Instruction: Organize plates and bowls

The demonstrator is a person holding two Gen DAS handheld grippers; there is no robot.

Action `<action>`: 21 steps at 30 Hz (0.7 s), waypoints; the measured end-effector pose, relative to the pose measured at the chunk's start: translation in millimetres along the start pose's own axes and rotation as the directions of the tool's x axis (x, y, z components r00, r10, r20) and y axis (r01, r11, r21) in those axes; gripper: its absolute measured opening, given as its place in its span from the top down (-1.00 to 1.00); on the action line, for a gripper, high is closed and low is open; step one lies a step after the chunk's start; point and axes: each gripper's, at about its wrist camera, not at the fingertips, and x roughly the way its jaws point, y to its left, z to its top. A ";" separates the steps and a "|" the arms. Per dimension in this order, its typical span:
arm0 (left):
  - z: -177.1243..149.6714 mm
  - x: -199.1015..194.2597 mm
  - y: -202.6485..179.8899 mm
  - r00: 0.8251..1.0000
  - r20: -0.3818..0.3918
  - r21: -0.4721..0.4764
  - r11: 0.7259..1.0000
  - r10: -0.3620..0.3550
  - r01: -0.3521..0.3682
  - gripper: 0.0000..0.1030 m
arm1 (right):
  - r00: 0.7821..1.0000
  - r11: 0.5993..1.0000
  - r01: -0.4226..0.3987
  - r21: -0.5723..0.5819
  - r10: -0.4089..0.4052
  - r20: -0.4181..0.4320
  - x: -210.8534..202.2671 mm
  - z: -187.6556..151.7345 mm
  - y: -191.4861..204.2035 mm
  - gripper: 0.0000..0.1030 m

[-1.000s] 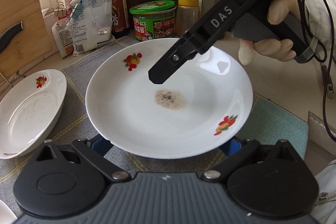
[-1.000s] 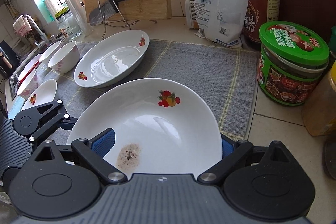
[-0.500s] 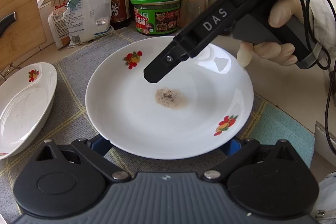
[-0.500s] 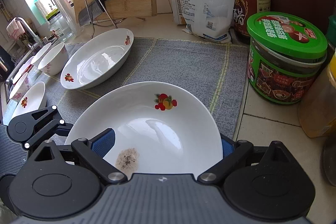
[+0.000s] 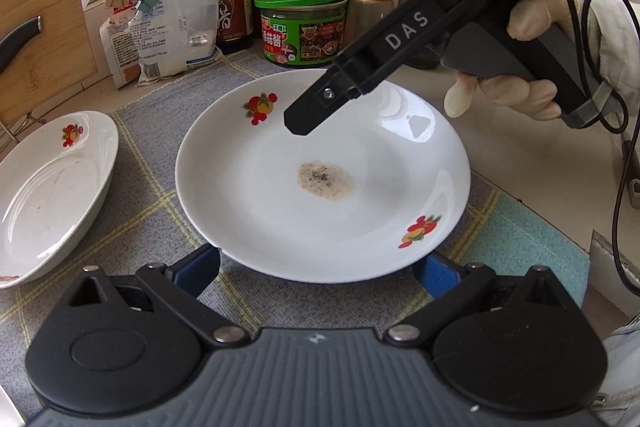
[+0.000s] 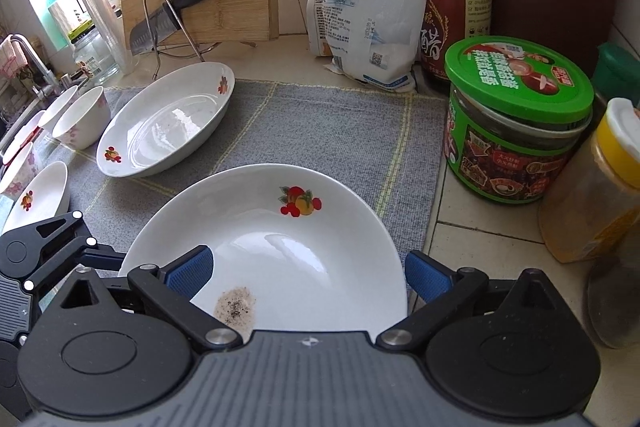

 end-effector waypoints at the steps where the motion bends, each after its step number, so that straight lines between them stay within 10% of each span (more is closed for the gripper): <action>1: -1.1 -3.6 -0.2 1.000 0.004 -0.007 1.000 0.003 -0.003 -0.97 | 1.000 1.000 0.016 -0.006 -0.016 0.004 -2.7 -0.4 2.6 -1.00; 21: -43.7 -96.3 25.7 0.978 0.087 -0.187 0.967 0.190 -0.171 -0.98 | 0.984 0.992 0.123 -0.008 -0.121 0.130 -39.3 -1.5 107.5 -1.00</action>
